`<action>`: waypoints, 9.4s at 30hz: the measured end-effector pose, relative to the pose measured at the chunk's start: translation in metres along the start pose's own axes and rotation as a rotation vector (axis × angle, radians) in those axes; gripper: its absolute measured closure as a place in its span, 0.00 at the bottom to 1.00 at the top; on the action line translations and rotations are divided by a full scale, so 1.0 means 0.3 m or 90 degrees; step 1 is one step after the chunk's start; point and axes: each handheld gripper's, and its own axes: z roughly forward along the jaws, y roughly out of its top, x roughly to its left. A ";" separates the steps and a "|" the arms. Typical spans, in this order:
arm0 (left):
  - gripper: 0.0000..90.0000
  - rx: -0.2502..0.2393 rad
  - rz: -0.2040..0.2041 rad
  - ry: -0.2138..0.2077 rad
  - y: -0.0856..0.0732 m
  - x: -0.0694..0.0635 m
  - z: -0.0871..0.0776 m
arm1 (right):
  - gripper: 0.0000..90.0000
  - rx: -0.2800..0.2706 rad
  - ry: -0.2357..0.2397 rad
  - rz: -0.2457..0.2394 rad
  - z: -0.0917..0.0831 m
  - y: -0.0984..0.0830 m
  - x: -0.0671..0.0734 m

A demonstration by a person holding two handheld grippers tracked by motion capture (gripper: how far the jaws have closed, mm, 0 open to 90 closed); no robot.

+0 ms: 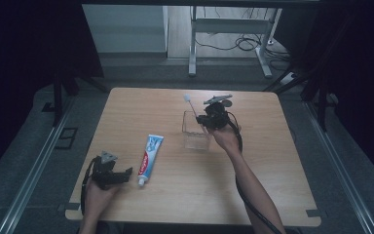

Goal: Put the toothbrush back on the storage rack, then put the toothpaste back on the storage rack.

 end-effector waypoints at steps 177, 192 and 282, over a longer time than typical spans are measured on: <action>0.14 -0.001 -0.004 0.001 0.000 -0.003 0.000 | 0.12 0.048 -0.043 -0.020 -0.306 -0.689 -0.048; 0.17 0.005 -0.010 -0.005 0.004 -0.001 -0.007 | 0.12 0.028 -0.044 -0.022 -0.309 -0.704 -0.052; 0.84 0.027 0.107 -0.129 0.097 -0.175 -0.071 | 0.14 0.025 -0.047 -0.017 -0.310 -0.705 -0.053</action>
